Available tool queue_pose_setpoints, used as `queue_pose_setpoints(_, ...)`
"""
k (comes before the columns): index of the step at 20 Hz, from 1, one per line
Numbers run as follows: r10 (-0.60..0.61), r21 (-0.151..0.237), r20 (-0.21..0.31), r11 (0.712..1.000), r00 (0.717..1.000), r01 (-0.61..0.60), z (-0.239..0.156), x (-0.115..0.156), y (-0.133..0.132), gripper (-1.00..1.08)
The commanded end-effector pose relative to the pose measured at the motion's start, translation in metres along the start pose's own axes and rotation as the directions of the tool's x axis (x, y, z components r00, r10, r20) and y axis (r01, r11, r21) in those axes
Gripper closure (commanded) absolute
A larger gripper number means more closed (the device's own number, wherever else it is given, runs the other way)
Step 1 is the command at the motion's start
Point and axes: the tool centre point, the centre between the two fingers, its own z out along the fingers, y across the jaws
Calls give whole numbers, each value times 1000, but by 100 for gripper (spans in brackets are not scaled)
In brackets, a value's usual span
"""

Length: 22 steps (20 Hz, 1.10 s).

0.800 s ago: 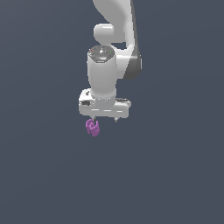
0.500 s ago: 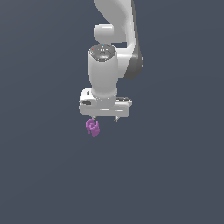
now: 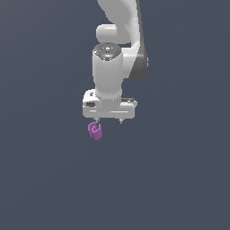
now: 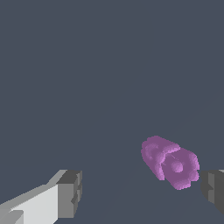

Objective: Pick up the object and move it to a goal position.

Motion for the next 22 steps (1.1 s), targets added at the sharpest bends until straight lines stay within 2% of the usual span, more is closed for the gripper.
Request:
queue_pose_setpoints(1,-7,0,1,1000,1000,7,2,-1,2,-92)
queue_pose_setpoints(12,-104,9,15,995,994,104,28,-11,32,-92)
queue_pose_setpoints(22,-231,25,29,973,972,231,62,-30,69,-92)
